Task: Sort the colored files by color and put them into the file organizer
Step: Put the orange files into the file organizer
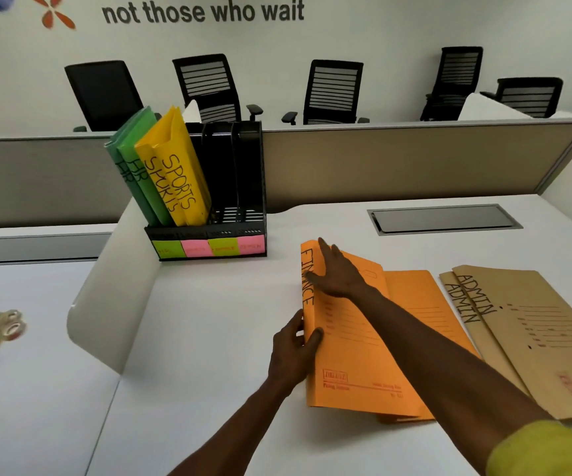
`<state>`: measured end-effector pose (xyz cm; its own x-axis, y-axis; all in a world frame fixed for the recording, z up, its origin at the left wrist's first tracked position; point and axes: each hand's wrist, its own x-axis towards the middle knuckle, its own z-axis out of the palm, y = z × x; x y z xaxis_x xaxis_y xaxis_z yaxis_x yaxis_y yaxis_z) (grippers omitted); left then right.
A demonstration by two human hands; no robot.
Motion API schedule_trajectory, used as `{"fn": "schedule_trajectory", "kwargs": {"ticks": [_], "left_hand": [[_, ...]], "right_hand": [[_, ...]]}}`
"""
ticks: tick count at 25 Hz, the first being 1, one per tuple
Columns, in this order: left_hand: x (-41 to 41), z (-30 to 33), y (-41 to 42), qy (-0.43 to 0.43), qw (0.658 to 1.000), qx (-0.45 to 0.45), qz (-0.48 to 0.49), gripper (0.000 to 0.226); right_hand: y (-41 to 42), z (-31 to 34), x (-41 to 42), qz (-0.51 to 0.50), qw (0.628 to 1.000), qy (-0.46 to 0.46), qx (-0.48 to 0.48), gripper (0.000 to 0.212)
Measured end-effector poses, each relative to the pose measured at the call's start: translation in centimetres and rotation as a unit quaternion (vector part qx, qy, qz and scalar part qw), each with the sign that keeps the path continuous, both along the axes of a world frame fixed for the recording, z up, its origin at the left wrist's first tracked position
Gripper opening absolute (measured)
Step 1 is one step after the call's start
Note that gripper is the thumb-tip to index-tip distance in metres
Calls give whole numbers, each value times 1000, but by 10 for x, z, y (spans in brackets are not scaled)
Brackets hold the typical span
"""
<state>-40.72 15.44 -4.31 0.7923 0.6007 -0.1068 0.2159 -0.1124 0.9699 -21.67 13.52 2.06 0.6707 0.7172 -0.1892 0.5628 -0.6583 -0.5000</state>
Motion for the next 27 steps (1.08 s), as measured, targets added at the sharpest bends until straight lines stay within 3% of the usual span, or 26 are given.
{"fn": "schedule_trajectory", "kwargs": {"ticks": [2,6,9,19,27], "left_hand": [[-10,8,15,-16,1000,21,-7,35],[-27,22,43,-32,998,52,-4,42],[-29,31,53,-46,995,91,6,50],[-23,57,96,-82,967,223,88,76],[-21,73,118,-110,942,283,144,79]], "right_hand": [[22,9,0,-12,1000,7,6,99],[55,31,3,-55,996,-22,73,72],[77,53,3,-63,993,-34,92,67],[148,132,-19,34,973,-89,211,51],[164,177,-51,82,935,-142,314,41]]}}
